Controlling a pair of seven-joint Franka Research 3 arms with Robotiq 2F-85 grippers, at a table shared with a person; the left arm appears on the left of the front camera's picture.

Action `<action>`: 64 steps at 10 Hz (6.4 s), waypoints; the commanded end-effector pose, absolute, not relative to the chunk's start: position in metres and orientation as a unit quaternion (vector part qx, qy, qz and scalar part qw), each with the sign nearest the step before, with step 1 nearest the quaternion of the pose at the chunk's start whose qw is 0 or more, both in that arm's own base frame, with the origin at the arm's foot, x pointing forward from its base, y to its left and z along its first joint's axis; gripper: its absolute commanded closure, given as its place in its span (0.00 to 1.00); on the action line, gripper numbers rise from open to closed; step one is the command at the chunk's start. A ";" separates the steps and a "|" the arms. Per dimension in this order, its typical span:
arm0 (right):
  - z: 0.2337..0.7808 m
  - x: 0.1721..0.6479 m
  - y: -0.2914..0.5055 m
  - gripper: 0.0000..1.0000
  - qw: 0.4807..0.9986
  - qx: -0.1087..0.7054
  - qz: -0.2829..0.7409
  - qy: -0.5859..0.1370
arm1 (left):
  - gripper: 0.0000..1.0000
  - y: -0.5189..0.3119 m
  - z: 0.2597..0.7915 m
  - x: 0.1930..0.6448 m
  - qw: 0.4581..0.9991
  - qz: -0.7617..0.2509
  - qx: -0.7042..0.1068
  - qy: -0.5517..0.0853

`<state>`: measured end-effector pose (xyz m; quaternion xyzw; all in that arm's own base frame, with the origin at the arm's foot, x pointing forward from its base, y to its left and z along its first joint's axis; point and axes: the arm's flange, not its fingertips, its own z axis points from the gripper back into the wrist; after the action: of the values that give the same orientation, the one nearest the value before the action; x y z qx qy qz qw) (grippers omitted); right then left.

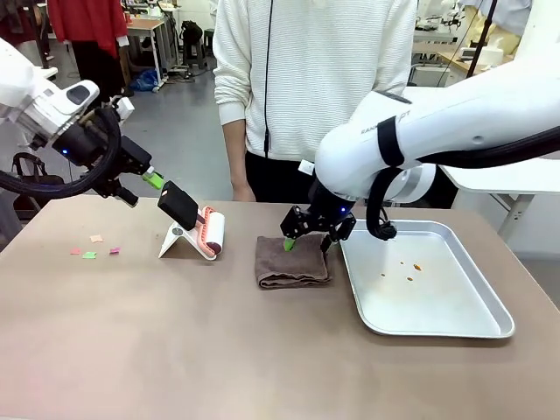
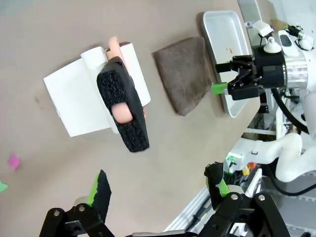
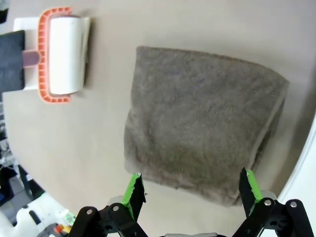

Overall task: Clean the surface of the table.
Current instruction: Hold the Lint Roller with your left hand and the towel with your right hand.

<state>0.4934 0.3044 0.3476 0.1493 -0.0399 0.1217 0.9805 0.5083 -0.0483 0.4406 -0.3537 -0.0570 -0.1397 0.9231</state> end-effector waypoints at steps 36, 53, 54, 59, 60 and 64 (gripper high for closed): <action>0.306 0.521 0.308 1.00 0.995 0.098 0.027 0.000 | 1.00 -0.068 0.416 0.565 0.928 -0.084 -0.360 -0.036; 0.450 0.397 -0.006 1.00 0.746 0.658 0.094 -0.049 | 1.00 0.189 0.438 0.433 0.751 -0.091 -0.651 -0.058; 0.445 0.388 -0.045 1.00 0.718 0.690 0.070 -0.054 | 1.00 0.220 0.427 0.420 0.722 -0.085 -0.683 -0.070; 0.410 0.297 -0.184 1.00 0.663 0.740 0.019 -0.111 | 1.00 0.321 0.371 0.369 0.672 -0.075 -0.730 -0.098; 0.401 0.276 -0.198 1.00 0.650 0.748 0.010 -0.133 | 1.00 0.329 0.363 0.364 0.668 -0.079 -0.733 -0.097; 0.393 0.256 -0.209 1.00 0.651 0.745 -0.014 -0.147 | 1.00 0.285 0.333 0.373 0.670 -0.070 -0.732 -0.104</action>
<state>0.2472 -0.2098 0.3817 0.7472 -0.1535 -0.0203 0.6463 0.3769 0.2910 0.3323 -0.7321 -0.1001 -0.0801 0.6690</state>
